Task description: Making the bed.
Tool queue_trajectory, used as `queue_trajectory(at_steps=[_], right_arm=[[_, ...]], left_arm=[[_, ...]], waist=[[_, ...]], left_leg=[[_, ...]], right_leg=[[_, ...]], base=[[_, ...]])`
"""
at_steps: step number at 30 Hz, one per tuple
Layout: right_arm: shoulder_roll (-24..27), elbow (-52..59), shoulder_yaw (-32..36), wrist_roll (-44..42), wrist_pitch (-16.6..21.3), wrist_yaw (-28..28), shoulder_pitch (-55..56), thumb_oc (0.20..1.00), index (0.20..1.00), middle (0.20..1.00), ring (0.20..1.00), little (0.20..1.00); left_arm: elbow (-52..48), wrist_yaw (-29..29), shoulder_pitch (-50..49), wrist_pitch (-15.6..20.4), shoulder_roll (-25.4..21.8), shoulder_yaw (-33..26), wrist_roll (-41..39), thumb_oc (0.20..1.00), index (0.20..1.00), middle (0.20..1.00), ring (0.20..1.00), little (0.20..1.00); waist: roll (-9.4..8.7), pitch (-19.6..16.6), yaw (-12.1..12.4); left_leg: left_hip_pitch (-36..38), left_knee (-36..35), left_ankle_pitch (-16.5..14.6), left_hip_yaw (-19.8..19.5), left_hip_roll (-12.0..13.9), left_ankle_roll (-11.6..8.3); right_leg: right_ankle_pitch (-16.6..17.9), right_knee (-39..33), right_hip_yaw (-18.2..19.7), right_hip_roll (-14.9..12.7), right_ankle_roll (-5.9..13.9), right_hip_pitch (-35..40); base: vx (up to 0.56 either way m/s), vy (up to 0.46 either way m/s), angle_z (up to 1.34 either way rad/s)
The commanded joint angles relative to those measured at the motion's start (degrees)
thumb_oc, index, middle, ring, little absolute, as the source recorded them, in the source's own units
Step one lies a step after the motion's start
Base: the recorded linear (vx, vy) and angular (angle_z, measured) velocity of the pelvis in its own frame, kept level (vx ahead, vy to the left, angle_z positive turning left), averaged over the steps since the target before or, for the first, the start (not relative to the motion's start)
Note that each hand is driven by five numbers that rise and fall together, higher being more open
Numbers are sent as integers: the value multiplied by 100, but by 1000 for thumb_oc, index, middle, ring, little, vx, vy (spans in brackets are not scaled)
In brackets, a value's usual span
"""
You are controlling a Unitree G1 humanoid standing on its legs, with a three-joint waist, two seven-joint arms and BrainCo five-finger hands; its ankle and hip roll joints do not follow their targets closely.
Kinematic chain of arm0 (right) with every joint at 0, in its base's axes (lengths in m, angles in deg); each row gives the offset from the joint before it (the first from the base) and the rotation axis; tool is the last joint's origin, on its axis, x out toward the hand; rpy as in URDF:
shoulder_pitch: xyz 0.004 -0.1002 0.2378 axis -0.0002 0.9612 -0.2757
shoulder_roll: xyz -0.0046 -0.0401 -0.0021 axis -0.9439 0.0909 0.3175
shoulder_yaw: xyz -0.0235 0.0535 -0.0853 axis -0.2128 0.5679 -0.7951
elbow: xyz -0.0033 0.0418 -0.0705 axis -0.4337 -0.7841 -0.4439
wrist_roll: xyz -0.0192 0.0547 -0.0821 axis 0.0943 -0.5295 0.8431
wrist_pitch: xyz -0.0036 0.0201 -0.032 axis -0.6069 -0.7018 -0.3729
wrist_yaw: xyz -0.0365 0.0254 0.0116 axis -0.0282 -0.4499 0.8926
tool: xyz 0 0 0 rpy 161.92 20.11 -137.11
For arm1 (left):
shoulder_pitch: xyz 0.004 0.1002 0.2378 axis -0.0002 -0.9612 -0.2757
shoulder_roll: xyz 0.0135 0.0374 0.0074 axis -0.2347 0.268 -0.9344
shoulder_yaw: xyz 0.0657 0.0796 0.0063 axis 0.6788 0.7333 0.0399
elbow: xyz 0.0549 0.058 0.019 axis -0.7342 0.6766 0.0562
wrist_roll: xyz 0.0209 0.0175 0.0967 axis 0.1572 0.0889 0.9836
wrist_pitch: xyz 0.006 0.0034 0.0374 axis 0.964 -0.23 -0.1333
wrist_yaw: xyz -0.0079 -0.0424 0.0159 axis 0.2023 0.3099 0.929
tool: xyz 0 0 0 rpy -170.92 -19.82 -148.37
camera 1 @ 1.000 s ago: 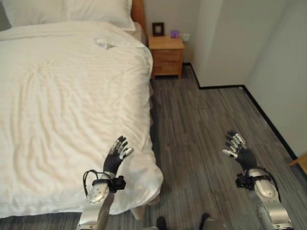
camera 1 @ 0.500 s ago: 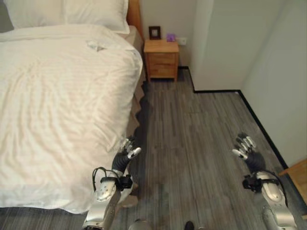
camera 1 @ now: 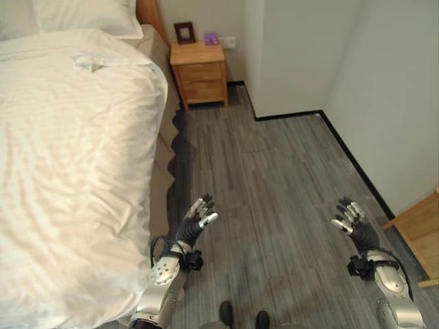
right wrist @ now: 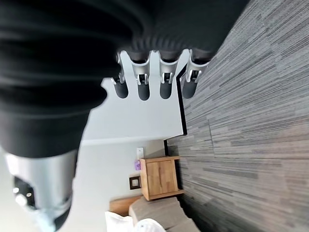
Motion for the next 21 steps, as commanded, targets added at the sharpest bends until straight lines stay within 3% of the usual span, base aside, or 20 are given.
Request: queue_trajectory(at_steps=[1,7,8,9,10,11,12,13,15,16,18,20,21], right_arm=[[-18,126,-89,112,257,-90,-174,1000,1000,1000,1000,1000],[-36,59,84,-45,310,37,-404,1000,1000,1000,1000,1000],[-47,115,83,-60,344,56,-512,1000,1000,1000,1000,1000],[-37,178,49,-25,348,60,-555,1000,1000,1000,1000,1000],[-33,211,32,11,338,62,-550,1000,1000,1000,1000,1000],[-33,213,31,12,336,64,-553,1000,1000,1000,1000,1000],[-36,199,-20,60,347,72,-570,1000,1000,1000,1000,1000],[-53,262,4,55,305,11,-486,1000,1000,1000,1000,1000],[-39,292,58,36,305,-1,-388,1000,1000,1000,1000,1000],[-24,283,109,26,324,16,-318,1000,1000,1000,1000,1000],[-24,312,166,25,311,19,-181,1000,1000,1000,1000,1000],[-60,366,183,16,288,-2,-46,1000,1000,1000,1000,1000],[-45,413,182,1,271,-55,24,1000,1000,1000,1000,1000]], left_arm=[[-99,-115,24,325,-134,-440,44,1000,1000,1000,1000,1000],[-9,-243,-57,359,-147,-696,15,1000,1000,1000,1000,1000],[20,-355,-43,354,-211,-799,88,1000,1000,1000,1000,1000],[-27,-442,-50,358,-276,-874,188,1000,1000,1000,1000,1000],[-69,-470,-33,359,-326,-892,236,1000,1000,1000,1000,1000],[-70,-471,-31,357,-324,-895,238,1000,1000,1000,1000,1000],[-62,-562,41,404,-385,-891,322,1000,1000,1000,1000,1000],[-121,-617,162,463,-453,-927,352,1000,1000,1000,1000,1000],[-284,-620,237,496,-455,-960,309,1000,1000,1000,1000,1000],[-325,-628,306,525,-437,-967,276,1000,1000,1000,1000,1000],[-338,-598,424,549,-453,-924,259,1000,1000,1000,1000,1000],[-415,-559,567,580,-470,-851,221,1000,1000,1000,1000,1000],[-490,-543,602,597,-450,-790,199,1000,1000,1000,1000,1000]], waist=[[-232,-223,206],[-123,-186,289],[-48,-94,310],[-44,24,321],[18,103,287],[-2,94,299],[47,222,208],[47,293,43],[57,311,-110],[80,331,-270],[38,285,-486],[20,222,-657],[37,186,-711]], left_leg=[[-112,492,-319,310,-283,-59],[-126,639,-492,287,-345,43],[-73,657,-630,226,-408,219],[-6,692,-743,280,-455,322],[58,687,-766,274,-411,373],[38,692,-769,293,-435,381],[160,694,-820,226,-386,396],[503,586,-915,152,-343,323],[883,450,-1064,100,-314,190],[1149,390,-1166,-14,-264,88],[1485,289,-1273,-149,-180,-106],[1764,279,-1330,-245,-51,-242],[1873,342,-1303,-287,31,-296]], right_leg=[[-299,178,120,-733,709,-81],[-512,619,152,-902,761,-122],[-476,1876,193,-1022,882,-739],[-164,2590,108,-1167,994,-994],[44,3139,104,-1163,1022,-1226],[17,3214,136,-1187,1031,-1286],[118,3681,227,-1047,1067,-1659],[32,3391,214,-946,1026,-2172],[13,2665,16,-1058,967,-2417],[164,1912,-105,-1047,977,-2489],[488,820,66,-930,1103,-2528],[747,262,176,-911,1211,-2647],[815,429,114,-911,1221,-2659]], base=[[58,39,-38],[120,123,-3],[114,214,4],[158,268,-7],[85,144,-12],[113,99,-17],[321,66,-8],[492,56,-1],[543,-39,19],[554,-121,34],[630,-169,39],[638,-192,52],[654,-210,51]])
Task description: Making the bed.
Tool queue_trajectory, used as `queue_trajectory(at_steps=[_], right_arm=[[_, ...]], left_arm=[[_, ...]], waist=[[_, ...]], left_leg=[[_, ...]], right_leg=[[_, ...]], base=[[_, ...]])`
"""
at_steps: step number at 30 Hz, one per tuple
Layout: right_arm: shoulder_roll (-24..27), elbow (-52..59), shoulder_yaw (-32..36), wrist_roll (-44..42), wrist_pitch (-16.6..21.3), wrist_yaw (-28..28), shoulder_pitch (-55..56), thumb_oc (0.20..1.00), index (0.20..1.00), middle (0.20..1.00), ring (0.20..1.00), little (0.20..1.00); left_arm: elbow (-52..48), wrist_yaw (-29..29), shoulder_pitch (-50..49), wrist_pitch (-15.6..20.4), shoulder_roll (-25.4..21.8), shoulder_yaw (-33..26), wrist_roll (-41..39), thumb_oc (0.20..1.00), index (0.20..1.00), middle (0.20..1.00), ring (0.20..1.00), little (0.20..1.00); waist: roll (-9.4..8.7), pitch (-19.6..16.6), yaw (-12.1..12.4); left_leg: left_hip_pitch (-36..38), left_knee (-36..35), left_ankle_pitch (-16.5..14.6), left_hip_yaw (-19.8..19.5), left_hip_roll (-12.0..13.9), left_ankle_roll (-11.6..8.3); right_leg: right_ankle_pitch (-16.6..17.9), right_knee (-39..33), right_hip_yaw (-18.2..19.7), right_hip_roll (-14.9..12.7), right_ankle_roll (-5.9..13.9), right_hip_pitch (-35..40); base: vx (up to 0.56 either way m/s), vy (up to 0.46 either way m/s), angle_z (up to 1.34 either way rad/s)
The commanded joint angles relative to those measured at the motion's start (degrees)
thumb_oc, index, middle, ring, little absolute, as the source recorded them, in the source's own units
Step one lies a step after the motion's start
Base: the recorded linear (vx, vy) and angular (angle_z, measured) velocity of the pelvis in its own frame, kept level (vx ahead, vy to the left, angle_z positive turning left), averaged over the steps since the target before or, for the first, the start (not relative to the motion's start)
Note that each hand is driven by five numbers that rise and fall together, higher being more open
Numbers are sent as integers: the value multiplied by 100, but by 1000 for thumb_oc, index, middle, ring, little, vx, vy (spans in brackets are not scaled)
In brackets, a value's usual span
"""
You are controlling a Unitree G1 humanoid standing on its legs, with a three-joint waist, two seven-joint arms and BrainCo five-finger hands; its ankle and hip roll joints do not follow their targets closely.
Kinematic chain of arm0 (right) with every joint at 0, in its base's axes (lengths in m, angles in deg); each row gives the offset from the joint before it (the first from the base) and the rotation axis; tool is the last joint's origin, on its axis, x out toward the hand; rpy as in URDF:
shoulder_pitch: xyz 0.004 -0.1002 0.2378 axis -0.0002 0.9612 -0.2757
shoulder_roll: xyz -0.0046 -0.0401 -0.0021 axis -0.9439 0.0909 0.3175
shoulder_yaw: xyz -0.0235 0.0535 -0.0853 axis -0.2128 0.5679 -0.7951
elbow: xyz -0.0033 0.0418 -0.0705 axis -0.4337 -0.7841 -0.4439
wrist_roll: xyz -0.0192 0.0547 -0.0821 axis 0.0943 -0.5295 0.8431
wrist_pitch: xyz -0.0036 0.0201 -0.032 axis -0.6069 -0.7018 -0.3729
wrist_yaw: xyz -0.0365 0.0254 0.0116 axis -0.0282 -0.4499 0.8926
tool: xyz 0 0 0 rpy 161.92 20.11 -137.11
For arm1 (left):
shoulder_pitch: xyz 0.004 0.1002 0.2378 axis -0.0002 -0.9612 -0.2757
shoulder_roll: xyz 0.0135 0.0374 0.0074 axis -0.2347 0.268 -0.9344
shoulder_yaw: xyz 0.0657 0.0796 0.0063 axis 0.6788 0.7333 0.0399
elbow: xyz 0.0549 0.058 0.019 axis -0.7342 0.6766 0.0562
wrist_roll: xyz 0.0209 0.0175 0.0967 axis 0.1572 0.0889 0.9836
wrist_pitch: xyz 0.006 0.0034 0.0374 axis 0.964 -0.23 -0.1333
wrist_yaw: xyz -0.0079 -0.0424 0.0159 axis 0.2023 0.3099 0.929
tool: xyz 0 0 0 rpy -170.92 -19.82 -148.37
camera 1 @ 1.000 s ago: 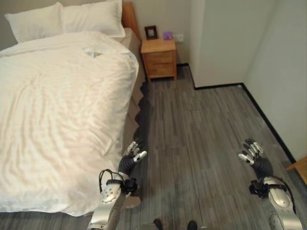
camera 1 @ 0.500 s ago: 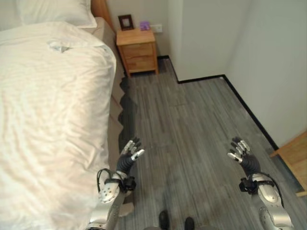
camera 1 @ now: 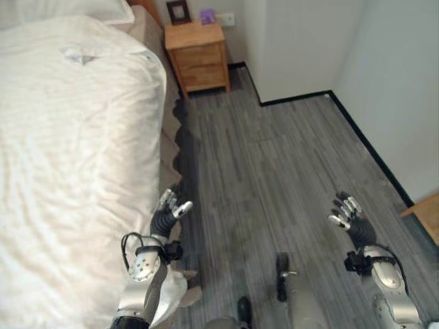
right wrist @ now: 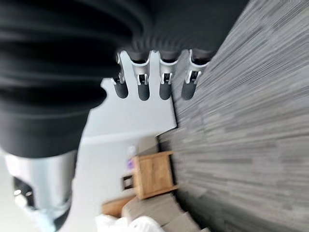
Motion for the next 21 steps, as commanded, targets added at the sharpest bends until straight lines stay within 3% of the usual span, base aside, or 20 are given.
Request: queue_trajectory(at_steps=[1,2,3,4,5,6,7,8,10,12,14,15,16,17,18,19,20,21], right_arm=[[35,326,137,-89,264,-136,-163,1000,1000,1000,1000,1000],[33,329,137,-90,262,-137,-161,1000,1000,1000,1000,1000],[64,204,63,-203,276,-137,-169,1000,1000,1000,1000,1000],[95,248,34,-246,284,-161,-140,1000,1000,1000,1000,1000],[125,341,11,-452,323,-142,-158,1000,1000,1000,1000,1000],[122,340,12,-454,322,-143,-160,1000,1000,1000,1000,1000],[127,295,40,-715,351,-231,-75,1000,1000,1000,1000,1000],[186,222,73,-605,326,-150,-47,1000,1000,1000,1000,1000],[270,152,75,-495,285,-47,-160,1000,1000,1000,1000,1000],[329,157,103,-537,294,-128,-263,1000,1000,1000,1000,1000],[335,156,121,-527,310,-153,-269,1000,1000,1000,1000,1000],[346,159,117,-495,348,-152,-293,1000,1000,1000,1000,1000],[341,127,11,-360,393,-160,-351,1000,1000,1000,1000,1000],[349,98,-15,-269,403,-167,-405,1000,1000,1000,1000,1000],[352,92,-22,-266,407,-166,-404,1000,1000,1000,1000,1000],[336,56,-10,-193,380,-175,-450,1000,1000,1000,1000,1000],[276,60,4,-117,292,-248,-504,1000,1000,1000,1000,1000],[273,63,4,-116,290,-248,-502,1000,1000,1000,1000,1000]], left_arm=[[-565,110,147,419,-151,16,-91,1000,1000,1000,1000,1000],[-566,111,146,418,-153,16,-92,1000,1000,1000,1000,1000],[-572,195,191,423,-78,155,-252,1000,1000,1000,1000,1000],[-620,228,192,374,-25,202,-341,1000,1000,1000,1000,1000],[-632,223,210,323,5,249,-451,1000,1000,1000,1000,1000],[-632,223,212,322,1,249,-452,1000,1000,1000,1000,1000],[-768,392,166,266,-6,345,-641,1000,1000,1000,1000,1000],[-791,412,110,235,4,337,-630,1000,1000,1000,1000,1000],[-788,459,52,226,9,329,-754,1000,1000,1000,1000,1000],[-741,621,-57,248,47,324,-910,1000,1000,1000,1000,1000],[-743,683,-145,265,37,341,-956,1000,1000,1000,1000,1000],[-743,705,-206,303,31,309,-970,1000,1000,1000,1000,1000],[-754,738,-294,335,24,268,-1016,1000,1000,1000,1000,1000],[-792,760,-336,361,44,203,-1053,1000,1000,1000,1000,1000],[-797,763,-348,359,47,199,-1054,1000,1000,1000,1000,1000],[-834,768,-401,367,67,110,-1095,1000,1000,1000,1000,1000],[-937,812,-535,333,66,-71,-1147,1000,1000,1000,1000,1000],[-942,812,-539,330,63,-73,-1147,1000,1000,1000,1000,1000]], waist=[[114,-286,-290],[94,-297,-303],[132,-379,-346],[83,-420,-331],[-27,-411,-315],[-36,-421,-329],[-245,-322,-103],[-341,-235,79],[-434,-125,351],[-388,-204,595],[-407,-242,692],[-387,-279,773],[-263,-409,963],[-176,-473,1030],[-210,-478,1035],[-206,-555,1062],[-268,-697,1142],[-274,-689,1159]], left_leg=[[1859,-176,227,52,753,-881],[1840,-181,247,35,734,-881],[1591,1020,1107,70,1006,-1075],[1223,2023,1762,125,1176,-1124],[764,3091,2101,281,1337,-1093],[721,3123,2102,261,1329,-1094],[-12,4369,1926,405,1404,-849],[-521,4747,1739,474,1315,-832],[-1412,4744,1431,649,1317,-795],[-1871,3432,1380,871,1257,-810],[-1892,3015,1418,947,1221,-818],[-1850,1974,1589,1161,1126,-815],[-1741,303,1939,1179,833,-828],[-1883,-406,2031,1413,838,-869],[-1787,-564,2094,1448,778,-861],[-1815,-809,2098,1737,778,-849],[-1631,-612,2262,2189,741,-716],[-1616,-615,2261,2206,745,-719]], right_leg=[[1084,107,-225,358,75,225],[1096,101,-225,333,73,213],[939,381,-169,545,-181,432],[721,468,-168,660,-402,704],[583,448,-164,721,-625,1035],[601,434,-175,709,-629,1022],[236,278,-95,821,-895,1607],[113,223,-29,803,-953,1934],[-22,116,7,727,-917,2409],[-195,-25,52,744,-849,2870],[-256,-88,88,684,-807,3072],[-371,-156,133,698,-759,3256],[-542,-246,216,830,-669,3673],[-644,-253,238,944,-630,3862],[-671,-250,247,894,-613,3880],[-783,-258,255,894,-583,4127],[-694,87,258,801,-466,4411],[-695,91,275,795,-466,4416]], base=[[427,-144,43],[649,-261,39],[680,-339,26],[967,-556,37],[536,-379,48],[701,-554,48],[632,-456,12],[841,-535,-7],[590,-183,-11],[591,-25,-16],[487,26,-25],[1020,102,-52],[1070,126,-50],[827,103,-14],[540,46,-2],[821,28,2],[799,21,-7],[753,40,-10]])
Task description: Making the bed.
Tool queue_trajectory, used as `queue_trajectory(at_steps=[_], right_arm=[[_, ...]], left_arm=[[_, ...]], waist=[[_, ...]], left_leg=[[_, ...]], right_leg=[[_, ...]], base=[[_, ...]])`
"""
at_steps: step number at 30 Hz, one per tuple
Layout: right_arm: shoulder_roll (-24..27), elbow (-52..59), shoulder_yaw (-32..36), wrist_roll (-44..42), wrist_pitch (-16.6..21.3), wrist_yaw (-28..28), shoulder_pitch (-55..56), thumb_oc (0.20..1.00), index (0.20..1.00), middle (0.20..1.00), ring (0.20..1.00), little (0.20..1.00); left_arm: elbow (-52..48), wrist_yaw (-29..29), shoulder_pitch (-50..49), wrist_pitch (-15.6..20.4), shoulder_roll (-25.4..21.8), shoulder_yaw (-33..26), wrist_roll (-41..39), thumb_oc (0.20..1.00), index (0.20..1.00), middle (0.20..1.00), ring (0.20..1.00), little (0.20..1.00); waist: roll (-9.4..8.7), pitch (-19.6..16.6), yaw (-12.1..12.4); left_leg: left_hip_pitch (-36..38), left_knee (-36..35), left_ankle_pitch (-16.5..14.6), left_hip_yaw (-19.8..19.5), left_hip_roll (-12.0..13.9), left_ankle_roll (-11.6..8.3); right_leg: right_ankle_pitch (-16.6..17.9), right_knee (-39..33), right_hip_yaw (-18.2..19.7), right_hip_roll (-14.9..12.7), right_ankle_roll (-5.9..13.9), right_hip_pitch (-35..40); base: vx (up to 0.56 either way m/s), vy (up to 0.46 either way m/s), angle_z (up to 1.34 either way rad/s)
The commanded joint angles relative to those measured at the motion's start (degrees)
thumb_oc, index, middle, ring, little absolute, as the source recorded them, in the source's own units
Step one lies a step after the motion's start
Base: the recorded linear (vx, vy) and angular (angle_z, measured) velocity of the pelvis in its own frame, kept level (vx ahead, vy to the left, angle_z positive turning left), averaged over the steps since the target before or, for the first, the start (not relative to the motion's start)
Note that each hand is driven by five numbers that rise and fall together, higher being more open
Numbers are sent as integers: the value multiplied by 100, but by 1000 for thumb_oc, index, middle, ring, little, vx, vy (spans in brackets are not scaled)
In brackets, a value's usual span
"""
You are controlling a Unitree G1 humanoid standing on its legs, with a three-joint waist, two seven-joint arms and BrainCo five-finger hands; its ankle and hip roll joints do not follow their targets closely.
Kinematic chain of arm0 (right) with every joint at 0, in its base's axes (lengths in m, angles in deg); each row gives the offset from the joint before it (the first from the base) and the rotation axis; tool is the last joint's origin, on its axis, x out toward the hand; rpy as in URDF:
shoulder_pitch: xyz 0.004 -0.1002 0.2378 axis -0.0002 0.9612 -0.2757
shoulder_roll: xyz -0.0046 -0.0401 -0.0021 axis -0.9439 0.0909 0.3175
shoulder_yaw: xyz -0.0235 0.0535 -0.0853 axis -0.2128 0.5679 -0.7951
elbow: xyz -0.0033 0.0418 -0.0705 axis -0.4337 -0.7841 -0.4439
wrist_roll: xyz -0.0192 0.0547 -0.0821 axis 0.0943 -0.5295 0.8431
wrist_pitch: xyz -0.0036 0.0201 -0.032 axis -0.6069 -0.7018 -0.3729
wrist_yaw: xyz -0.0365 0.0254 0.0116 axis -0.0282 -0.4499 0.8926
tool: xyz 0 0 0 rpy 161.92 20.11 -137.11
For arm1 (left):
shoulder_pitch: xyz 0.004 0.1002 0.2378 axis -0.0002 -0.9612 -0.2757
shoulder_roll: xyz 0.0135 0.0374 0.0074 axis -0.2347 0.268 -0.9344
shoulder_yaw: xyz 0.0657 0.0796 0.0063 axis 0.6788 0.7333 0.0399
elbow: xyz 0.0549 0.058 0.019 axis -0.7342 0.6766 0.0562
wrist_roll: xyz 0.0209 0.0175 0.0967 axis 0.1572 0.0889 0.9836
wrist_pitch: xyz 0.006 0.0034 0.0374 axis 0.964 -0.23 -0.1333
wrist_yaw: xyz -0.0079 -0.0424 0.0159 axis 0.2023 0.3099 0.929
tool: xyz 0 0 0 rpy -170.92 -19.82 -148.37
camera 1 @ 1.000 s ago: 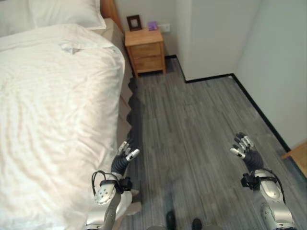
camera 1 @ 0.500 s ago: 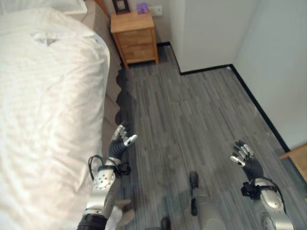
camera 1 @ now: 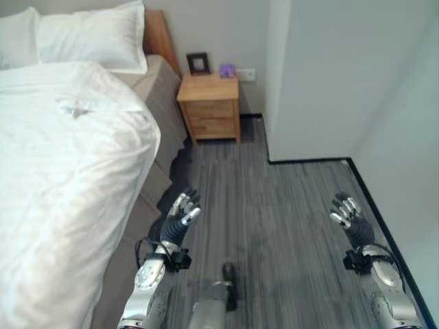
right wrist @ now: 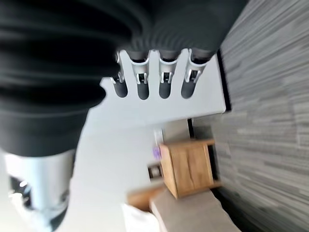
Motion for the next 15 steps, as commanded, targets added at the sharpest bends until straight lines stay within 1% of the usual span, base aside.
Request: queue_trajectory(at_steps=[1,2,3,4,5,6,7,8,9,10,11,12,13,14,15], right_arm=[[-38,659,297,161,142,-137,-42,1000,1000,1000,1000,1000],[-38,660,297,162,142,-137,-41,1000,1000,1000,1000,1000],[-35,656,305,161,141,-135,-36,1000,1000,1000,1000,1000],[-173,671,181,385,173,-187,-24,1000,1000,1000,1000,1000],[-234,704,100,249,219,-158,-125,1000,1000,1000,1000,1000],[-347,794,-8,0,295,-317,-206,1000,1000,1000,1000,1000],[-343,793,-12,-1,295,-318,-210,1000,1000,1000,1000,1000],[-213,908,-117,78,303,-548,-239,1000,1000,1000,1000,1000],[-90,1027,-81,-104,268,-692,-184,1000,1000,1000,1000,1000],[-33,1040,-61,-173,260,-703,-178,1000,1000,1000,1000,1000],[-32,1039,-62,-174,261,-704,-179,1000,1000,1000,1000,1000],[149,1059,25,-122,268,-779,-55,1000,1000,1000,1000,1000],[188,1082,118,-136,248,-772,76,1000,1000,1000,1000,1000],[282,1140,232,-14,283,-728,193,1000,1000,1000,1000,1000],[274,1109,288,-106,284,-727,246,1000,1000,1000,1000,1000]], left_arm=[[-486,156,193,292,-127,-510,-309,1000,1000,1000,1000,1000],[-486,156,192,291,-127,-511,-309,1000,1000,1000,1000,1000],[-485,158,192,290,-124,-500,-308,1000,1000,1000,1000,1000],[-434,114,182,311,-117,-499,-184,1000,1000,1000,1000,1000],[-462,-12,263,355,-185,-534,-143,1000,1000,1000,1000,1000],[-452,-125,284,479,-168,-697,-234,1000,1000,1000,1000,1000],[-451,-124,285,480,-164,-702,-234,1000,1000,1000,1000,1000],[-351,-192,314,511,-179,-823,-224,1000,1000,1000,1000,1000],[-349,-87,317,507,-183,-807,-420,1000,1000,1000,1000,1000],[-330,-39,315,513,-193,-763,-495,1000,1000,1000,1000,1000],[-329,-37,316,514,-193,-764,-497,1000,1000,1000,1000,1000],[-261,28,357,582,-235,-677,-493,1000,1000,1000,1000,1000],[-181,83,437,593,-242,-556,-559,1000,1000,1000,1000,1000],[-146,23,536,646,-263,-523,-580,1000,1000,1000,1000,1000],[-109,114,588,564,-237,-394,-634,1000,1000,1000,1000,1000]], waist=[[-55,-194,42],[-58,-197,42],[-94,-208,28],[-263,-133,155],[-163,14,77],[77,147,-75],[89,124,-75],[112,157,-169],[126,235,-382],[72,252,-447],[87,251,-460],[-68,230,-604],[-110,233,-666],[-157,227,-672],[-212,200,-581]], left_leg=[[929,-224,1232,29,713,-467],[926,-221,1230,31,712,-466],[960,-244,1139,-47,620,-497],[1198,469,401,-396,315,20],[1386,583,282,-524,368,73],[1788,532,190,-837,502,153],[1758,531,201,-836,517,151],[2045,460,137,-1096,479,121],[2408,403,49,-1586,424,55],[2496,431,-39,-1848,342,-10],[2492,428,-28,-1863,357,-13],[2548,552,-240,-2621,162,-156],[2522,606,-271,-3061,81,-184],[2471,621,-238,-3529,58,-221],[2338,667,-227,-3851,29,-290]], right_leg=[[613,799,-218,-924,439,-384],[609,804,-217,-926,440,-389],[548,829,-232,-991,478,-365],[2605,3880,-303,-1378,1276,-1198],[2672,4714,-223,-1332,1217,-1835],[2269,5206,-125,-1120,930,-2733],[2282,5209,-127,-1106,922,-2770],[2016,4823,-59,-1222,748,-3122],[1670,3925,73,-1238,571,-3493],[1617,3226,314,-1244,577,-3463],[1645,3184,293,-1233,572,-3444],[1503,1420,1528,-1031,730,-3131],[1468,1081,2179,-897,856,-2983],[1409,932,2715,-774,911,-2812],[1400,891,2726,-815,927,-2659]], base=[[204,26,-3],[242,51,7],[723,173,-5],[896,210,-29],[1140,214,-31],[451,64,55],[538,-6,132],[561,-144,148],[733,-233,72],[471,-200,37],[526,-341,154],[450,-336,235],[522,-481,256],[214,-394,315],[167,-430,390]])
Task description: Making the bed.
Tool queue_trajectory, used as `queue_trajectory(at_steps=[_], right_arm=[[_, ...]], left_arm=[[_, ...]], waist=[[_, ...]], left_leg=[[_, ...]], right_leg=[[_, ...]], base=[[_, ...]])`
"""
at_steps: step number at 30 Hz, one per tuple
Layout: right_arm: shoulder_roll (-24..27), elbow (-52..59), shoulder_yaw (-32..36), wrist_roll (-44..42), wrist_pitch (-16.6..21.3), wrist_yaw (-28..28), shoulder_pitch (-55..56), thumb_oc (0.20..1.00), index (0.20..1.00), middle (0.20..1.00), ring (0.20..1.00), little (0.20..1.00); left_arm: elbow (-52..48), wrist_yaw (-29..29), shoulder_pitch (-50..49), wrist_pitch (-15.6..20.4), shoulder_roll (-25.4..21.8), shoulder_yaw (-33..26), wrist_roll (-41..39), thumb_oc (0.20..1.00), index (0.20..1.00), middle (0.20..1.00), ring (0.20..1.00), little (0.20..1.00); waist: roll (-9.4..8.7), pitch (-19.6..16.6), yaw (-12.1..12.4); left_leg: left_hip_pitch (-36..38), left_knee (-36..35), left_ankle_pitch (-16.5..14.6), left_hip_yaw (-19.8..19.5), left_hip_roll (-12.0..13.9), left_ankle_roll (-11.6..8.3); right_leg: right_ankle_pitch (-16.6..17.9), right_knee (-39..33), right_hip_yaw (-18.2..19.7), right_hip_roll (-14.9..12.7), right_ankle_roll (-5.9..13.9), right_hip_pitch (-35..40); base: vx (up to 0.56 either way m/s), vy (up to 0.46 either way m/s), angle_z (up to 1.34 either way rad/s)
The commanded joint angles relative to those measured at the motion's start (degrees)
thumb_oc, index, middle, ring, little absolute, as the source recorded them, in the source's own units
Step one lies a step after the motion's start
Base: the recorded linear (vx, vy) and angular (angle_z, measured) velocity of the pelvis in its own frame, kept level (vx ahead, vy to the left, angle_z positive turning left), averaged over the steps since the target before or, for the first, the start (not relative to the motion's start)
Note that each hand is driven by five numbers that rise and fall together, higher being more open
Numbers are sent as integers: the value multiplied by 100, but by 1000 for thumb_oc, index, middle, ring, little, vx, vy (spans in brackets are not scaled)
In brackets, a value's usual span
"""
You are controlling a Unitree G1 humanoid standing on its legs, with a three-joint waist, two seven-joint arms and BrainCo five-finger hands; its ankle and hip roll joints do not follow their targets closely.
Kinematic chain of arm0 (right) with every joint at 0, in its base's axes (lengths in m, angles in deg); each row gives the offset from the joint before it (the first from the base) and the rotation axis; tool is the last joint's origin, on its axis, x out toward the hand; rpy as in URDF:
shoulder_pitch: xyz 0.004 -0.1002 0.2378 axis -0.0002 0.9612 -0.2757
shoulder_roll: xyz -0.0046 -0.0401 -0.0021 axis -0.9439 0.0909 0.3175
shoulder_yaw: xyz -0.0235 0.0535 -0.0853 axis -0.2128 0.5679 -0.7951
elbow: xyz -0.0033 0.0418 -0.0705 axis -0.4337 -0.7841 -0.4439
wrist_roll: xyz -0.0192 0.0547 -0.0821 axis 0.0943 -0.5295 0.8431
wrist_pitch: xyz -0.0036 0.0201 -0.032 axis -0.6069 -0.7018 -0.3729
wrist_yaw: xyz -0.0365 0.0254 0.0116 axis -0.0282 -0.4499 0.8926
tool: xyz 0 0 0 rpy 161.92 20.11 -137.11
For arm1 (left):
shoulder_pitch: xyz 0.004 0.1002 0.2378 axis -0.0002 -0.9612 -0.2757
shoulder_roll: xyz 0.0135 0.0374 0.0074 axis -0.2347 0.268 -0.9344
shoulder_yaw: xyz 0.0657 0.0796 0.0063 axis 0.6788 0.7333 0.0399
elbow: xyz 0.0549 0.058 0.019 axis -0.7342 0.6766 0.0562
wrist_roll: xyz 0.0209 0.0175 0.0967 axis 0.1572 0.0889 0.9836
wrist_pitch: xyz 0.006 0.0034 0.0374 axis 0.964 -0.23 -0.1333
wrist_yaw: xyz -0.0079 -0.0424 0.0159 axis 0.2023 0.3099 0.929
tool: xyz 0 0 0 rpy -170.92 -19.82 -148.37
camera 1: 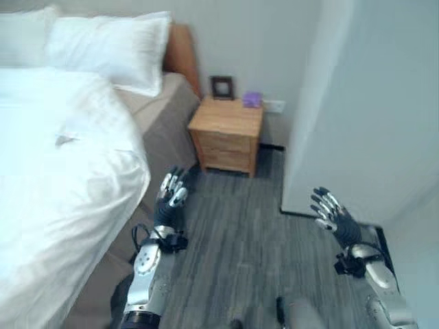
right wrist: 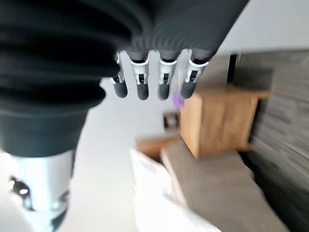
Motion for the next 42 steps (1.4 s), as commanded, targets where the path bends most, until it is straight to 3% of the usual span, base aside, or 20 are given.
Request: queue_trajectory(at_steps=[1,3,4,5,6,7,8,9,10,11,12,19,28,29,31,35,38,40,41,42], right_arm=[[235,232,293,-311,199,-56,-452,1000,1000,1000,1000,1000],[335,165,353,-334,293,0,-433,1000,1000,1000,1000,1000],[384,153,386,-309,312,25,-472,1000,1000,1000,1000,1000],[407,169,471,-366,323,22,-440,1000,1000,1000,1000,1000],[407,168,473,-367,323,21,-443,1000,1000,1000,1000,1000],[406,189,545,-415,337,30,-410,1000,1000,1000,1000,1000],[348,176,615,-463,371,101,-350,1000,1000,1000,1000,1000],[346,176,615,-463,371,101,-353,1000,1000,1000,1000,1000],[204,152,628,-431,381,168,-195,1000,1000,1000,1000,1000],[136,172,614,-419,379,180,-129,1000,1000,1000,1000,1000],[108,154,569,-429,353,159,-124,1000,1000,1000,1000,1000],[-133,-1,117,-221,279,97,-269,1000,1000,1000,1000,1000],[-63,82,-153,-63,147,-5,-275,1000,1000,1000,1000,1000],[-433,-516,627,-567,236,772,-610,1000,1000,1000,1000,1000],[-349,-627,628,-597,295,803,-731,1000,1000,1000,1000,1000],[-291,-496,839,-743,385,877,-847,1000,1000,1000,1000,1000],[-309,-594,865,-669,450,1013,-992,1000,1000,1000,1000,1000],[-351,-563,794,-513,460,1066,-1065,1000,1000,1000,1000,1000],[-350,-562,792,-510,459,1069,-1070,1000,1000,1000,1000,1000],[-420,-551,652,-445,445,1087,-1086,1000,1000,1000,1000,1000]], left_arm=[[-575,202,-201,259,-412,38,-261,1000,1000,1000,1000,1000],[-495,205,-124,231,-312,198,-236,1000,1000,1000,1000,1000],[-481,193,-103,218,-289,215,-252,1000,1000,1000,1000,1000],[-434,215,-67,184,-257,257,-345,1000,1000,1000,1000,1000],[-432,216,-63,184,-257,256,-346,1000,1000,1000,1000,1000],[-367,220,-21,147,-250,296,-359,1000,1000,1000,1000,1000],[-260,191,79,85,-266,373,-374,1000,1000,1000,1000,1000],[-260,191,82,85,-268,372,-374,1000,1000,1000,1000,1000],[-130,187,129,78,-220,462,-421,1000,1000,1000,1000,1000],[-126,220,129,89,-227,543,-383,1000,1000,1000,1000,1000],[-175,181,106,118,-238,571,-310,1000,1000,1000,1000,1000],[-202,162,-210,84,-267,406,-71,1000,1000,1000,1000,1000],[-368,199,-628,17,-259,262,-14,1000,1000,1000,1000,1000],[-461,-415,-358,171,-504,-369,437,1000,1000,1000,1000,1000],[-377,-506,-417,223,-431,-415,476,1000,1000,1000,1000,1000],[-345,-504,-672,164,-312,-510,355,1000,1000,1000,1000,1000],[-331,-600,-579,161,-360,-506,445,1000,1000,1000,1000,1000],[-388,-654,-536,207,-393,-570,366,1000,1000,1000,1000,1000],[-388,-655,-534,207,-390,-573,367,1000,1000,1000,1000,1000],[-339,-803,-551,242,-390,-608,464,1000,1000,1000,1000,1000]], waist=[[-318,-126,287],[-313,-137,180],[-342,-141,186],[-336,-100,76],[-336,-114,65],[-314,-96,-11],[-310,-82,-206],[-312,-91,-202],[-246,-184,-326],[-156,-216,-330],[-150,-216,-289],[75,-400,-222],[82,-349,-64],[40,-91,-123],[27,-151,-55],[17,-193,47],[37,-104,69],[175,116,56],[161,112,60],[192,170,-5]], left_leg=[[-275,-251,638,111,-181,-155],[-401,-244,755,-342,-233,-287],[-467,-164,736,-311,-200,-344],[-570,-42,676,60,-121,-313],[-594,-46,696,49,-127,-318],[-657,-12,643,642,-2,-286],[-548,178,436,2290,362,-210],[-564,176,448,2294,364,-212],[-332,35,367,2995,498,-262],[-324,-219,547,2991,471,-321],[-347,-379,712,2707,353,-385],[17,-1506,1011,2287,110,-293],[189,-1502,1026,2279,95,-262],[339,-1436,876,2926,342,-375],[361,-1452,887,2903,338,-369],[393,-1379,805,2910,308,-299],[379,-1280,722,2879,286,-236],[424,-1210,600,2906,313,-73],[414,-1208,597,2916,294,-66],[642,-1343,541,2895,265,-71]], right_leg=[[635,-281,-523,-139,-127,665],[668,-327,-867,-114,-279,724],[674,-326,-1057,-126,-335,721],[661,-345,-1300,-179,-374,772],[676,-355,-1308,-185,-370,754],[643,-356,-1560,-244,-399,773],[638,-419,-2171,-382,-439,851],[653,-425,-2166,-381,-440,836],[629,-505,-2565,-444,-460,845],[650,-566,-2685,-423,-458,892],[755,-717,-2739,-426,-447,946],[720,-809,-2867,-299,-391,917],[711,-864,-2770,-277,-417,1052],[678,-389,-3476,-482,-365,645],[769,-541,-3218,-354,-374,704],[786,-649,-3266,-396,-386,820],[748,-340,-3370,-452,-360,693],[958,1143,-3418,-543,-152,18],[928,1213,-3398,-562,-144,-29],[1220,1390,-3339,-649,-77,-417]], base=[[160,-433,458],[141,-364,267],[98,-291,155],[60,-191,176],[5,-119,185],[-61,-151,199],[-60,-152,133],[-98,-142,172],[-25,-13,136],[-17,-20,168],[11,-2,99],[-18,54,5],[-5,30,1],[0,0,0],[13,3,-4],[46,21,-13],[-22,57,3],[-37,103,-8],[116,65,-27],[346,-34,-27]])
